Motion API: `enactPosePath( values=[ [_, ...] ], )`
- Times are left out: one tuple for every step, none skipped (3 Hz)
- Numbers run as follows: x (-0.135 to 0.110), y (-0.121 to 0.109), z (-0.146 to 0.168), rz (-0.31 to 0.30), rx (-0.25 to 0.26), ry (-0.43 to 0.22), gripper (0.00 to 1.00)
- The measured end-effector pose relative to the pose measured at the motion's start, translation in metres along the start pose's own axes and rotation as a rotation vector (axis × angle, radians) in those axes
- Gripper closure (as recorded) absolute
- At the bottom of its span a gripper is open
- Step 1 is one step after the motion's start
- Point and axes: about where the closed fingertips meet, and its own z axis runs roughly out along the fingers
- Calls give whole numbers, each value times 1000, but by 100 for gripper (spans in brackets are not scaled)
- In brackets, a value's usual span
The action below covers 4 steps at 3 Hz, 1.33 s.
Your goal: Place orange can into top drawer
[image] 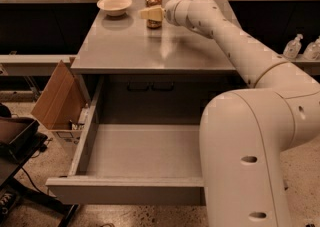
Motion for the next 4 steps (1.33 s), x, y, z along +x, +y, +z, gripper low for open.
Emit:
enactPosePath(
  values=[
    [-2, -2, 12, 11, -10, -7, 0],
    [-11, 4, 22, 10, -35, -26, 0],
    [-13, 13, 33, 7, -63, -31, 18],
    [-7, 21, 44, -8, -72, 2, 49]
  ],
)
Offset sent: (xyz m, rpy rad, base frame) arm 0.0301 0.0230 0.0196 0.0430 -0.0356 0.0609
